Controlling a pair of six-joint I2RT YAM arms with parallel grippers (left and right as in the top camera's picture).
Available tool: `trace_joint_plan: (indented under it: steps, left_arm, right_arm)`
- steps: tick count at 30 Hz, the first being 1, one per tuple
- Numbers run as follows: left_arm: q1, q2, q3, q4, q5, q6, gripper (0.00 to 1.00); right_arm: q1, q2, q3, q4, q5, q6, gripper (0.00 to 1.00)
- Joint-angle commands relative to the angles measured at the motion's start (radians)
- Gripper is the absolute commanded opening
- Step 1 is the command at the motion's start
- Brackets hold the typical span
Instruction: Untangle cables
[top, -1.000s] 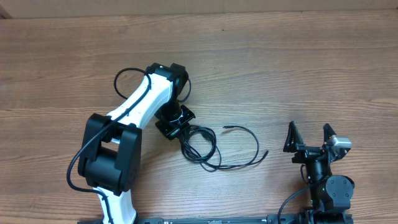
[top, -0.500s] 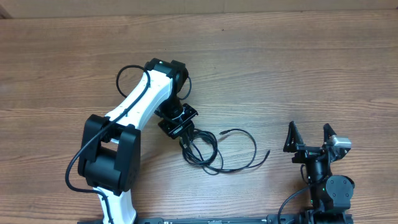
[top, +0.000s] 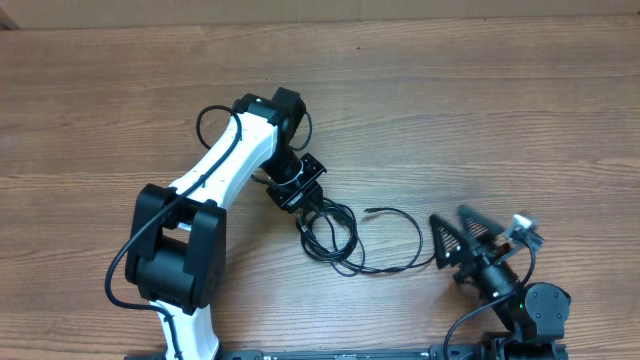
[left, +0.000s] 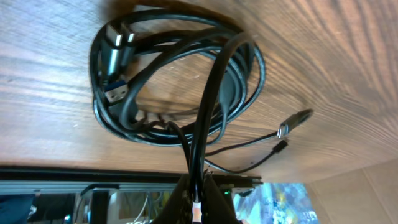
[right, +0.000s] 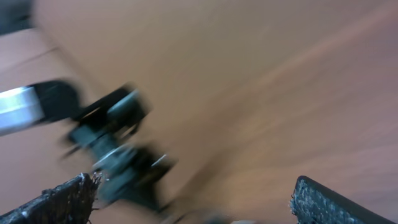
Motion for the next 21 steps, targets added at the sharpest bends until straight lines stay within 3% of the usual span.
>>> trace_joint_plan:
  steps: [1, 5, 16, 21]
  left_arm:
    - [-0.001, 0.010, 0.022, 0.019, 0.048, 0.019, 0.04]
    - [-0.001, 0.010, 0.022, 0.043, 0.115, 0.054, 0.04]
    - [-0.001, 0.010, 0.022, 0.096, 0.423, 0.128, 0.04]
    - [-0.001, 0.010, 0.022, 0.129, 0.560, 0.103, 0.04]
  right_arm:
    - [-0.002, -0.011, -0.011, 0.010, -0.271, 0.292, 1.00]
    - [-0.002, -0.011, -0.011, 0.008, -0.259, 0.436, 1.00]
    - [-0.001, -0.011, -0.011, -0.004, -0.283, 0.403, 1.00]
    - [-0.001, -0.006, -0.011, -0.009, -0.289, 0.505, 0.95]
